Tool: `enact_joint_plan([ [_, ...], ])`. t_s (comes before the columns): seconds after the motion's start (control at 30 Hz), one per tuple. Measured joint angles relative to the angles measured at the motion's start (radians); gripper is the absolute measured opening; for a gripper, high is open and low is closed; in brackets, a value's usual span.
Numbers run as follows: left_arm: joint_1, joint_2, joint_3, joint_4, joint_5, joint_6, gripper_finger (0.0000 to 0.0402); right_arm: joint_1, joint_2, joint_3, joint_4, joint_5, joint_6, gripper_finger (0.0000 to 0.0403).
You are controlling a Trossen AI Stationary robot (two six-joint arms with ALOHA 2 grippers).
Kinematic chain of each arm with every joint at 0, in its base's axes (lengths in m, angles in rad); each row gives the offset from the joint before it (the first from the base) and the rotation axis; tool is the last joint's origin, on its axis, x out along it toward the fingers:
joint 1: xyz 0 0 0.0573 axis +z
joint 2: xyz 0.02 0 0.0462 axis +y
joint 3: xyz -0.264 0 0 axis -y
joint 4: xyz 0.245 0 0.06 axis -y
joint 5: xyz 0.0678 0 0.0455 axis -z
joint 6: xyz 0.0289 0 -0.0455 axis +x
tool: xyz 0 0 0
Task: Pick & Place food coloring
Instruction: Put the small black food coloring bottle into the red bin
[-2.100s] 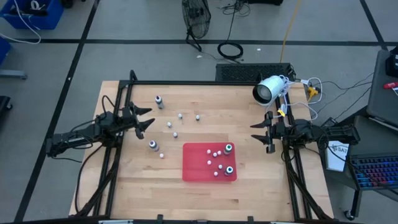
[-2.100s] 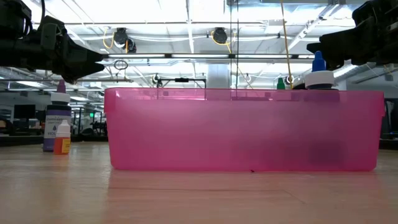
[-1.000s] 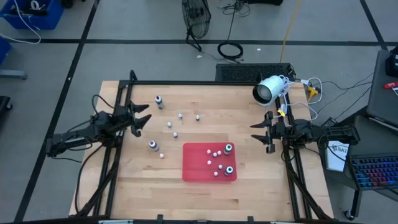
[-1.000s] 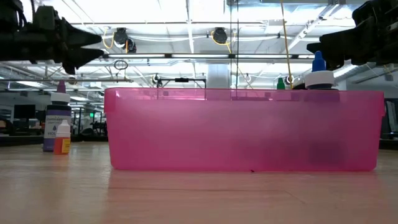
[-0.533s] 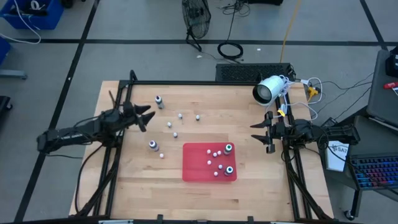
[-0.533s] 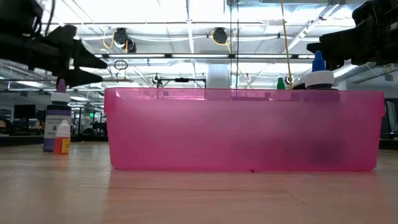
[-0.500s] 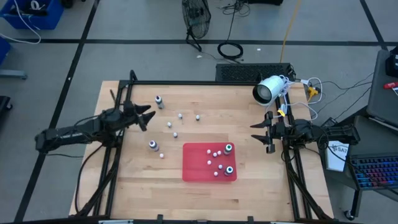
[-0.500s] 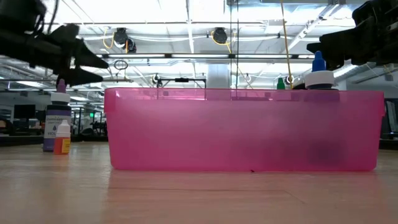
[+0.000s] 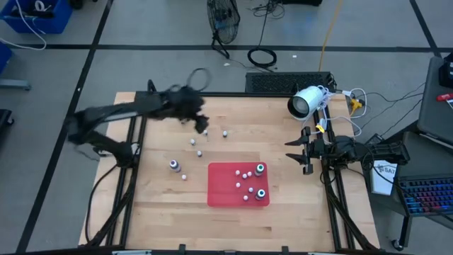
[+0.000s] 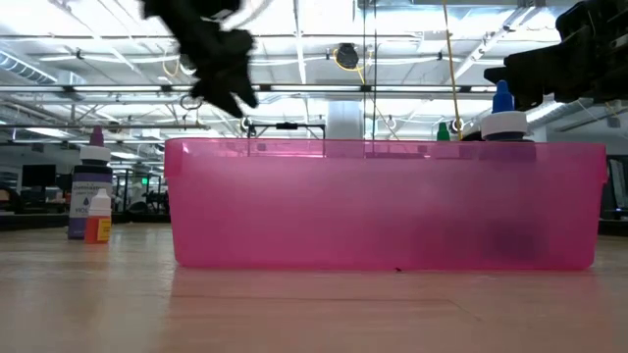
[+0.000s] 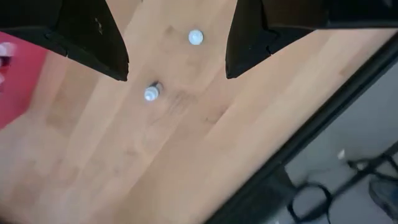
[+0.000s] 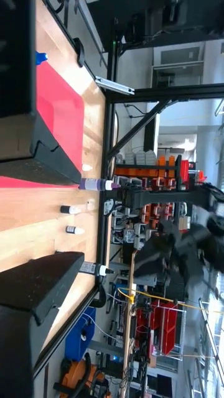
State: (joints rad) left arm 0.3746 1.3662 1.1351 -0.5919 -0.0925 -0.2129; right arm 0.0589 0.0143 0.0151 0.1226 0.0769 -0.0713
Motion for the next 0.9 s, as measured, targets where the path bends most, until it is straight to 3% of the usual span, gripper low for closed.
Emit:
enact_joint_plan([
  [0.17, -0.002, 0.292, 0.308, -0.187, 0.006, 0.108, 0.0269, 0.000, 0.000, 0.000, 0.000, 0.000, 0.000, 0.0176],
  [0.3, -0.030, 0.434, 0.440, -0.249, 0.007, 0.357, 0.0269, 0.000, 0.000, 0.000, 0.000, 0.000, 0.000, 0.0177],
  [0.53, -0.043, 0.563, 0.477, -0.242, 0.119, 0.520, 0.0269, 0.000, 0.000, 0.000, 0.000, 0.000, 0.000, 0.0174],
  [0.9, -0.063, 0.693, 0.477, -0.222, 0.113, 0.578, 0.0268, 0.000, 0.000, 0.000, 0.000, 0.000, 0.000, 0.0175],
])
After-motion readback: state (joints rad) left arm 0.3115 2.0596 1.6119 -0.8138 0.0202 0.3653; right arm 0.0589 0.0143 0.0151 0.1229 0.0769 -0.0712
